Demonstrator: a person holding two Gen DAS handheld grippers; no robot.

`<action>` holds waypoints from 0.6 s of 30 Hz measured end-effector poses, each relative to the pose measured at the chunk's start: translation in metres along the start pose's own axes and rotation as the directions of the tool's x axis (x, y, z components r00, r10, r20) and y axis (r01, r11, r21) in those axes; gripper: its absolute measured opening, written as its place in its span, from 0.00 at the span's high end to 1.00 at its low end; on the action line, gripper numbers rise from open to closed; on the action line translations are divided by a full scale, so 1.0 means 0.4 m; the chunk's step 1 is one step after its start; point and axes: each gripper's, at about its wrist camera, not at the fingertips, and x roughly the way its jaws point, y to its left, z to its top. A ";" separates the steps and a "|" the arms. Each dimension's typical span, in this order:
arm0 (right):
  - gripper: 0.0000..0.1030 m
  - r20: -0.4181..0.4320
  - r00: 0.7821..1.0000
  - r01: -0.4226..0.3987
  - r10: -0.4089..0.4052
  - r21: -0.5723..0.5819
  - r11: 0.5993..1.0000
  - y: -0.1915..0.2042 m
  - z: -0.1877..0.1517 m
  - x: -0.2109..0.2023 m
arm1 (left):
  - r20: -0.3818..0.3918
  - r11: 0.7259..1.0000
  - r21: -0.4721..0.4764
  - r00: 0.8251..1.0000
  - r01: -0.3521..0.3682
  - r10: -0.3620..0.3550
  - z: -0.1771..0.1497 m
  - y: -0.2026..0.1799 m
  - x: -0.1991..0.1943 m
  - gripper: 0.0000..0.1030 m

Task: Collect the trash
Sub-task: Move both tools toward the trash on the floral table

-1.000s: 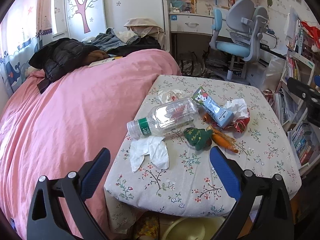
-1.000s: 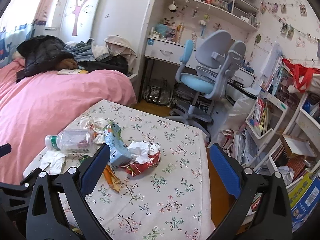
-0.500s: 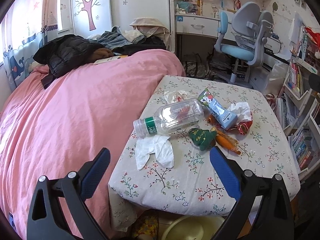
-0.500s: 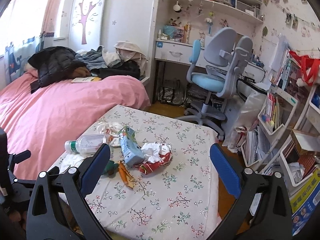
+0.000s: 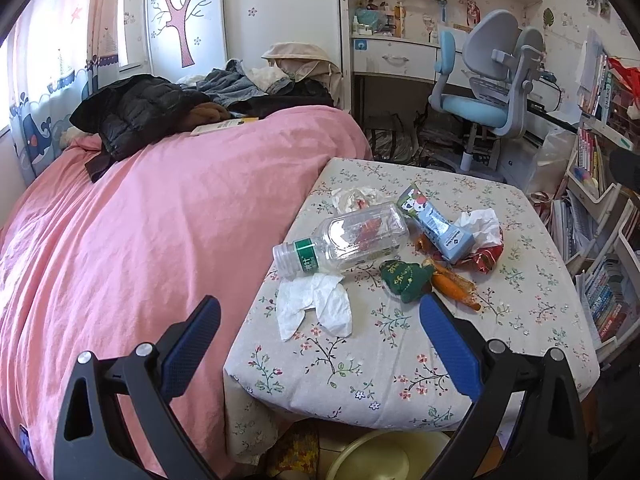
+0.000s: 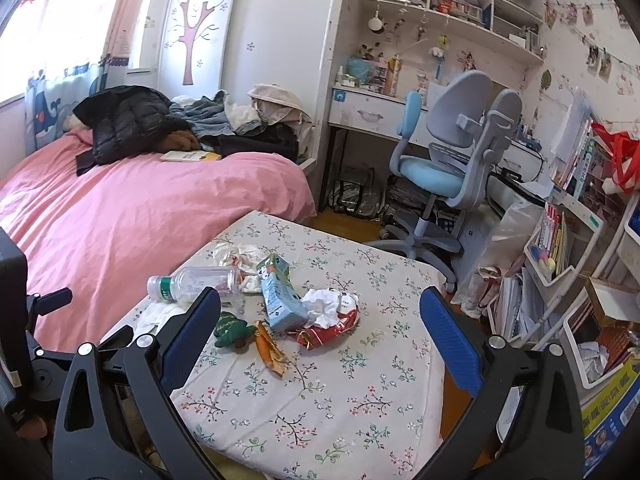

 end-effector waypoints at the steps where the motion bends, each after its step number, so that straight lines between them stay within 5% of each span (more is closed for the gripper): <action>1: 0.06 0.002 1.000 0.000 0.000 -0.004 1.000 0.002 -0.003 0.002 | 0.000 1.000 0.000 1.000 0.001 -0.001 0.000 0.000 0.000 0.08; 18: 0.06 -0.089 0.995 -0.056 0.055 -0.011 0.998 0.004 -0.053 0.113 | -0.092 0.997 -0.032 0.994 -0.070 0.066 -0.012 0.040 0.048 0.08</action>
